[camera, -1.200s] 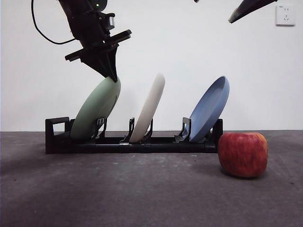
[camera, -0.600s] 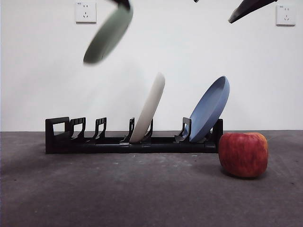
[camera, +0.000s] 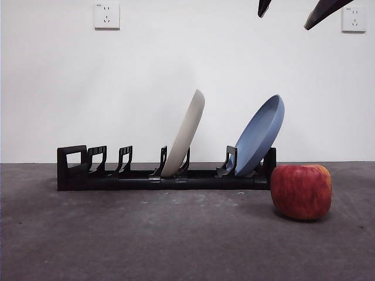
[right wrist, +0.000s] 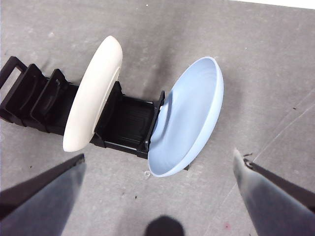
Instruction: Take the green plate from the plate rack,put the plate on the table,take the apple from the table,put the apple in the plate
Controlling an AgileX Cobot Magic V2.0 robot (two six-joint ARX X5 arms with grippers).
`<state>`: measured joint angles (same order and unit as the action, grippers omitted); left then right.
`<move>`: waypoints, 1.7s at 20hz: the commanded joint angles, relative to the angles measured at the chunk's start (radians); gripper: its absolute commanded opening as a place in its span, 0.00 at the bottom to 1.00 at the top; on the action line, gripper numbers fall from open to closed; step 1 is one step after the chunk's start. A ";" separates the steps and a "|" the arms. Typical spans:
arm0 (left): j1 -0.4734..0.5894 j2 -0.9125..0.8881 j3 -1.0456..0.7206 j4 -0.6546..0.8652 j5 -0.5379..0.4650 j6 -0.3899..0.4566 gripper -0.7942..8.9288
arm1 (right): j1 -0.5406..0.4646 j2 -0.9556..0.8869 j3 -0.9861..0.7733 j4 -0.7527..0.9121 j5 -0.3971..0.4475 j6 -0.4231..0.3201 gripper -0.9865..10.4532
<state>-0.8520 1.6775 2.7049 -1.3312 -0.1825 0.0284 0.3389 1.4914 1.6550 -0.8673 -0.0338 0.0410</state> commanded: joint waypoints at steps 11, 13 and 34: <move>-0.472 -0.343 -1.214 0.033 -0.344 -0.380 0.07 | 0.000 0.010 0.003 -0.042 0.000 0.011 0.52; -0.460 -0.297 -1.316 0.135 -0.346 -0.386 0.07 | 0.000 0.010 0.003 -0.058 0.001 0.011 0.52; -0.155 0.191 -1.389 0.623 0.005 -0.106 0.07 | 0.000 0.010 0.003 -0.097 0.029 0.011 0.52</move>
<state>-0.9958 1.8557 1.3201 -0.7200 -0.2264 -0.0841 0.3393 1.4914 1.6550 -0.9710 -0.0082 0.0414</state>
